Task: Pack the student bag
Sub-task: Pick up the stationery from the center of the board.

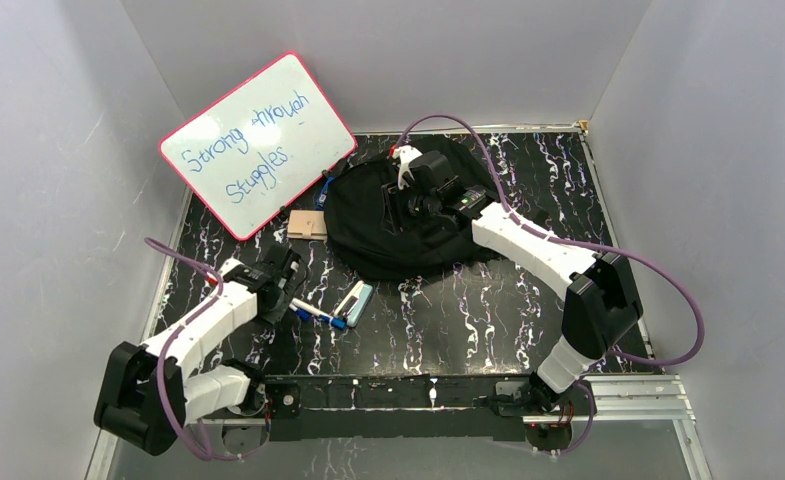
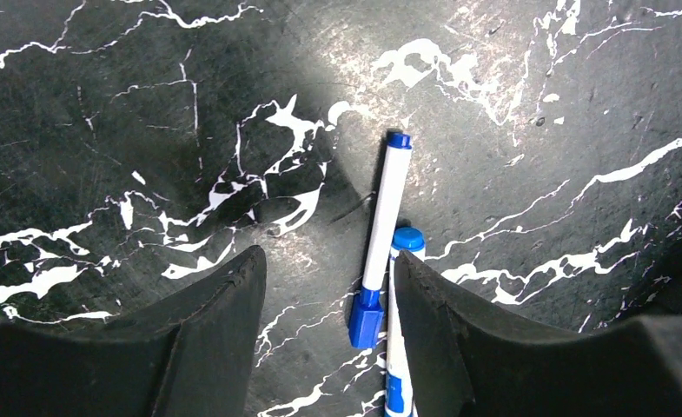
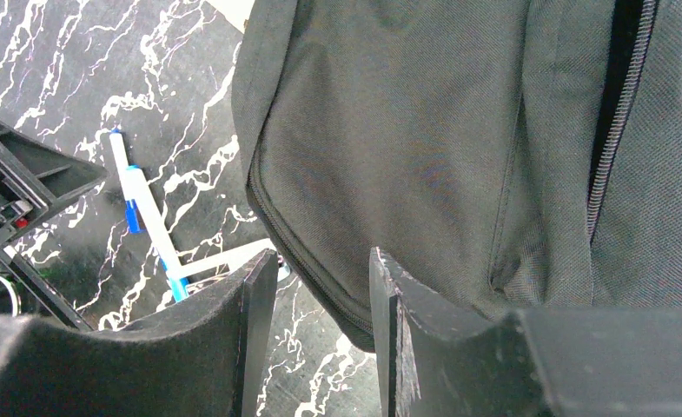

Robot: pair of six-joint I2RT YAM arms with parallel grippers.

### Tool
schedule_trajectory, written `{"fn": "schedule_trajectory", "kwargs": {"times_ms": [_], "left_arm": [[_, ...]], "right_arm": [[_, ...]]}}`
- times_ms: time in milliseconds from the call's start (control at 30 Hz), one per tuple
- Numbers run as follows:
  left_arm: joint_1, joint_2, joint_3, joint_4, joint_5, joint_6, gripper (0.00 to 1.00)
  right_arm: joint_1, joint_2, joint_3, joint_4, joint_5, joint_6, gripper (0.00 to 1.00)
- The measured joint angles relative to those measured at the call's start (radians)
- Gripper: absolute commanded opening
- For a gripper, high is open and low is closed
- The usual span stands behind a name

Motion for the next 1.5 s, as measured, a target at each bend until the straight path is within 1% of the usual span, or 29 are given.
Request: {"fn": "schedule_trajectory", "kwargs": {"times_ms": [233,567,700,800,933,1167,1267,1333,1500], "left_arm": [[0.0,0.089,0.011,0.043,0.001,0.029,0.53],[0.006,0.15,0.013,0.096,0.0,0.069,0.52],[0.006,0.177,0.029,0.099,-0.001,0.09,0.44],[0.007,0.187,0.033,0.097,-0.004,0.107,0.35],[0.007,0.195,0.034,0.099,-0.008,0.132,0.24],[0.007,0.209,0.034,0.154,-0.008,0.163,0.14],[0.009,0.211,0.034,0.171,-0.007,0.18,0.08],[0.011,0.21,0.034,0.176,-0.005,0.19,0.0],[0.013,0.189,0.033,0.174,0.018,0.223,0.0]], "right_arm": [[0.0,0.0,0.0,0.0,0.003,0.0,0.51],[0.0,0.0,0.0,0.0,0.008,0.0,0.51],[0.0,0.0,0.0,0.0,0.008,-0.001,0.51],[0.0,0.0,0.0,0.0,0.008,0.0,0.51],[0.0,0.0,0.0,0.0,0.008,0.0,0.52],[0.0,0.0,-0.001,-0.001,0.01,0.0,0.52],[0.0,-0.003,-0.002,-0.001,0.014,0.0,0.52],[0.0,-0.008,-0.004,0.0,0.017,0.0,0.52],[0.0,-0.024,-0.02,0.0,0.022,0.0,0.52]]}}
